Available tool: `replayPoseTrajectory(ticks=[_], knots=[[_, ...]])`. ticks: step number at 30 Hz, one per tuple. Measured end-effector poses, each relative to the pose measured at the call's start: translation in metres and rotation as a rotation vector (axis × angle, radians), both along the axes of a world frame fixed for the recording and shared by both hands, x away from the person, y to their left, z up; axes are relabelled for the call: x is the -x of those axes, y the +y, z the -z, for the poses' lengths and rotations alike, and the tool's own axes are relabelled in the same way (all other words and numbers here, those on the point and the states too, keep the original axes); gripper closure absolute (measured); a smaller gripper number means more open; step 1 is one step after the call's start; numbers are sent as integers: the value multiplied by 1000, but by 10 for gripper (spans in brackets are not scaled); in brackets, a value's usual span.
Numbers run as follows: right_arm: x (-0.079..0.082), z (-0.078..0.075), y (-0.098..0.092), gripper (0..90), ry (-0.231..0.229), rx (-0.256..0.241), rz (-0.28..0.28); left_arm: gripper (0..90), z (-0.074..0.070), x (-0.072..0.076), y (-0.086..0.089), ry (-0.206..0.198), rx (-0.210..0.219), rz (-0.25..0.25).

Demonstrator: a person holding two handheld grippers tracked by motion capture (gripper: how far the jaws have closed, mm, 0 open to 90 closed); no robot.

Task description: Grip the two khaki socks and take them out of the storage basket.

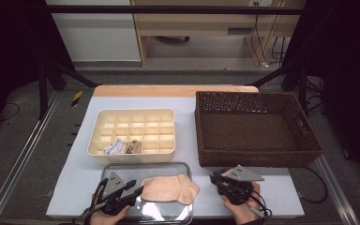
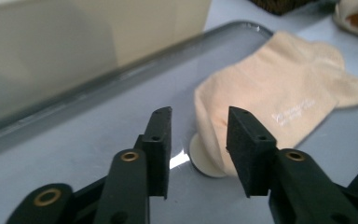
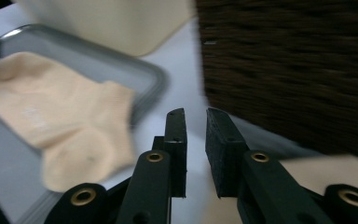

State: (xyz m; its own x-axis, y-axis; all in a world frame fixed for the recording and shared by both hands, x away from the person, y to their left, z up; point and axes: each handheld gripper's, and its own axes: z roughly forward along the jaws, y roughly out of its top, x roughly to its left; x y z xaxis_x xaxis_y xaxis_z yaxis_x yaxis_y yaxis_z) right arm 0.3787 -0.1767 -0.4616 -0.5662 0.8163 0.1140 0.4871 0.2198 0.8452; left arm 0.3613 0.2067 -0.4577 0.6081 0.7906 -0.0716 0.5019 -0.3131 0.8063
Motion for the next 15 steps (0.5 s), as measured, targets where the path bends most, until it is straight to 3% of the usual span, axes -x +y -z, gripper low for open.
replayPoseTrajectory(ticks=[5, 9, 15], knots=[[7, -3, -36, 807, -15, -24, 90, 534, -6, -5, 13, -19, 40, -38], [6, 2, -45, 794, 4, -3, 115, 519, -5, -11, 22, -20, 45, -62], [4, 8, -52, 647, 52, 23, 184, 509, 3, -16, 25, -3, 41, -71]])
